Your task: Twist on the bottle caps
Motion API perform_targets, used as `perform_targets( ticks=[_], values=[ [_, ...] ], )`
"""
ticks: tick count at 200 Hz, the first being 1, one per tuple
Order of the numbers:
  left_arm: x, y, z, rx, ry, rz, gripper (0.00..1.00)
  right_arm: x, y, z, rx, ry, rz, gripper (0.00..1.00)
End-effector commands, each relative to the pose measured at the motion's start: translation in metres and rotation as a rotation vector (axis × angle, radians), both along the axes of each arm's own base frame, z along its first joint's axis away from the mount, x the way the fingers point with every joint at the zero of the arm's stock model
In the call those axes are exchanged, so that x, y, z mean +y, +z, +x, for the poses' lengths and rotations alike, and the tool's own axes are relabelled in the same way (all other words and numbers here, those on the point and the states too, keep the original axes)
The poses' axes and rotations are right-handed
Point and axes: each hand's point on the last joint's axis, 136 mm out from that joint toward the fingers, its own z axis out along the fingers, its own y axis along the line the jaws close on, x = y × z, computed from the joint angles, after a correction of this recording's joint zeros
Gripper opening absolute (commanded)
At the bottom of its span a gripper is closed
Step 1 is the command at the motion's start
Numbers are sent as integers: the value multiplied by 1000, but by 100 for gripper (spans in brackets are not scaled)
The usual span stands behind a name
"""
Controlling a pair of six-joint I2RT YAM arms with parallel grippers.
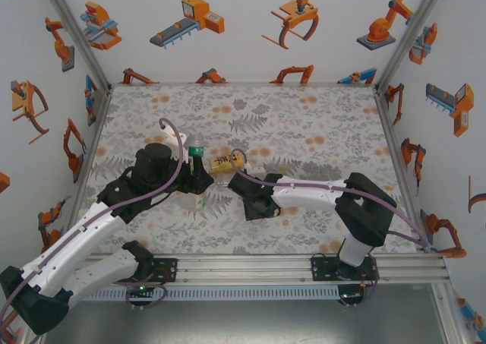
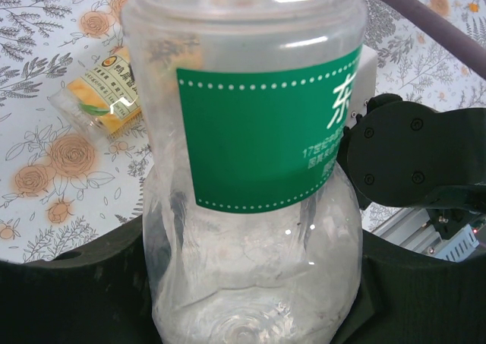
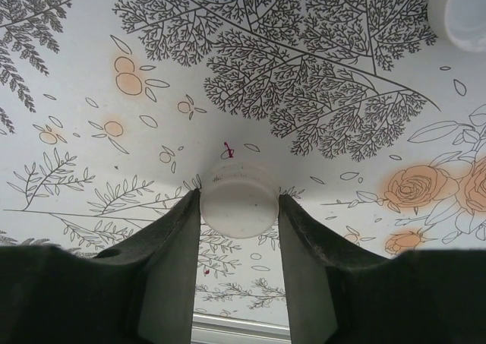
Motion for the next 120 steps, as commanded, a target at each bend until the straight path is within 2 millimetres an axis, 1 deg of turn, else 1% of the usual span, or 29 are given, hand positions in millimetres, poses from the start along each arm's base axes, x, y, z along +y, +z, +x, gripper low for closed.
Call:
perform_targets(
  ticks=[1,25,40,52,69,88,107,120],
  values=[
    [-2,3,-2,-18,-27,-13,0,0,10,0,-15,-8,0,36],
    [-6,4,-8,-32,-88,12,0,-2,26,4,-58,8,23,33],
    [-9,7,-10,-48,-129,31,0,0,42,7,-108,33,61,31],
    [-15,11,-14,-69,-184,30,0,-1,57,11,-157,51,95,29],
    [-26,19,-22,-112,-276,27,0,1,84,14,-229,108,149,26],
    [-36,25,-33,-190,-385,54,0,0,119,15,-317,197,202,24],
    [-46,28,-53,-289,-524,98,0,2,157,11,-409,313,260,22],
    [-53,31,-69,-366,-636,116,0,-1,182,9,-480,370,285,20]
  ],
)
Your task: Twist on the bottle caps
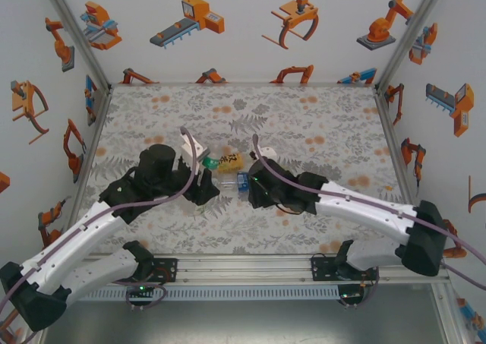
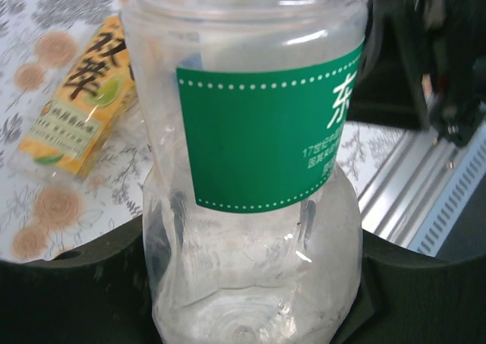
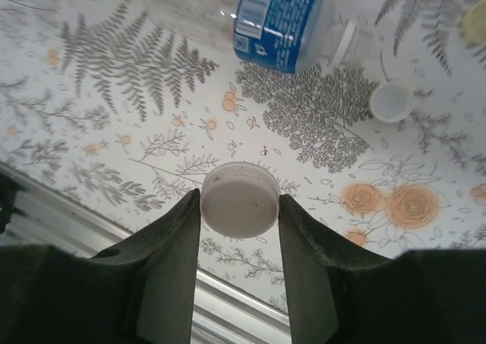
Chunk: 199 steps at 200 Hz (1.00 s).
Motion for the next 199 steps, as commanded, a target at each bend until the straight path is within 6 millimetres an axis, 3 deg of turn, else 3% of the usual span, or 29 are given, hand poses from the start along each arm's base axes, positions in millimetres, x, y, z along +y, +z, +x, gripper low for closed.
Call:
perform_targets(
  ticks=[1,22,44,88,102,134,160,199],
  values=[
    [-17,27,-30,-211,-258,-1,0,-3,40,-1,-165,142,4,20],
    [-22,30,-50,-311,-396,19,0,-8,76,-9,-274,238,35,19],
    [-21,30,-58,-363,-456,50,0,-10,114,-27,-373,372,80,18],
    [-19,25,-72,-388,-567,117,0,-2,176,-81,-519,729,200,18],
    [-19,23,-74,-378,-592,133,0,2,184,-98,-537,852,214,18],
    [-21,18,-76,-350,-619,160,0,13,196,-110,-545,966,235,17],
    [-21,13,-76,-326,-625,184,0,24,205,-110,-554,985,267,17],
    [-23,12,-77,-314,-631,186,0,36,201,-105,-536,1002,253,14]
  ],
)
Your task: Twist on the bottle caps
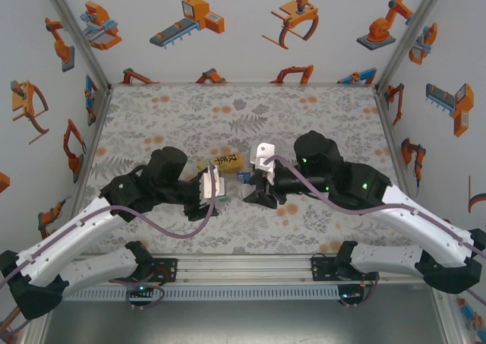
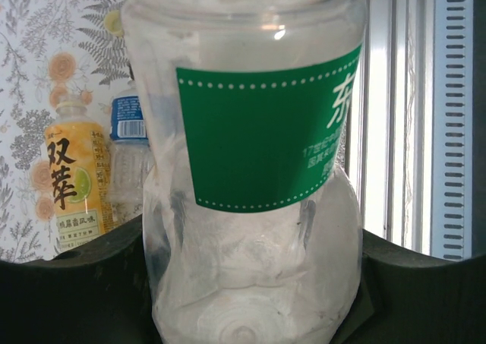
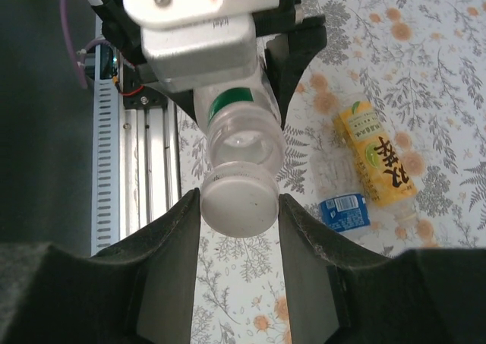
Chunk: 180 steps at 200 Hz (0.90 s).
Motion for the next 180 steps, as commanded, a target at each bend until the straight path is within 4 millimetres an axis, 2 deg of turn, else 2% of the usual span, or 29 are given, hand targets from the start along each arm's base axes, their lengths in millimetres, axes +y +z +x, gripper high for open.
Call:
perform_targets(
  ticks=[1,180],
  values=[
    [-1,10,-7,-11,-41,-15,0,4,13,-6,-30,47,28,14],
    [-8,6,-13,2,-77,23,0,16,18,-7,-40,104,29,5]
  ],
)
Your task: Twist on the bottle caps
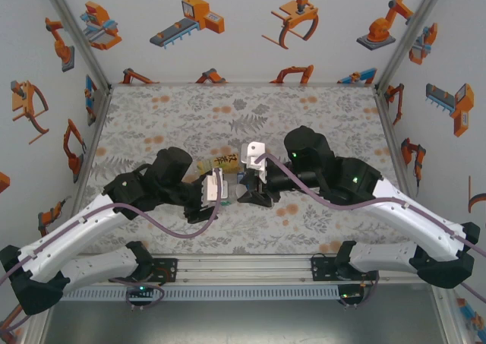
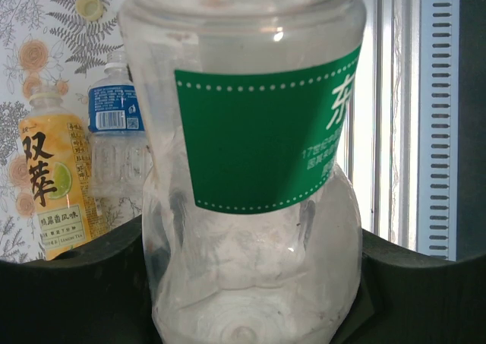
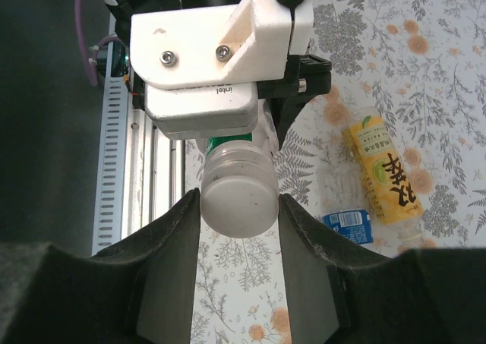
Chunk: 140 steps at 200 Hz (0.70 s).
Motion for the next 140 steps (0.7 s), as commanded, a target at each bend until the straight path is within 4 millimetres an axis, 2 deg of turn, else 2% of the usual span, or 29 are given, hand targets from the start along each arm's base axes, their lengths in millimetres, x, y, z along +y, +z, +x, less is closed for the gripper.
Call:
perform_targets(
  ticks=[1,46,140],
  values=[
    [-8,14,-5,-23,-51,-34,0,3,18,-5,-38,43,42,5],
    [-9,15,-7,-24,-61,-41,0,4,13,-10,-22,76,24,0],
    [-14,18,-11,23,-53,-93,0,12,6,-27,-8,191,26,0]
  ],
)
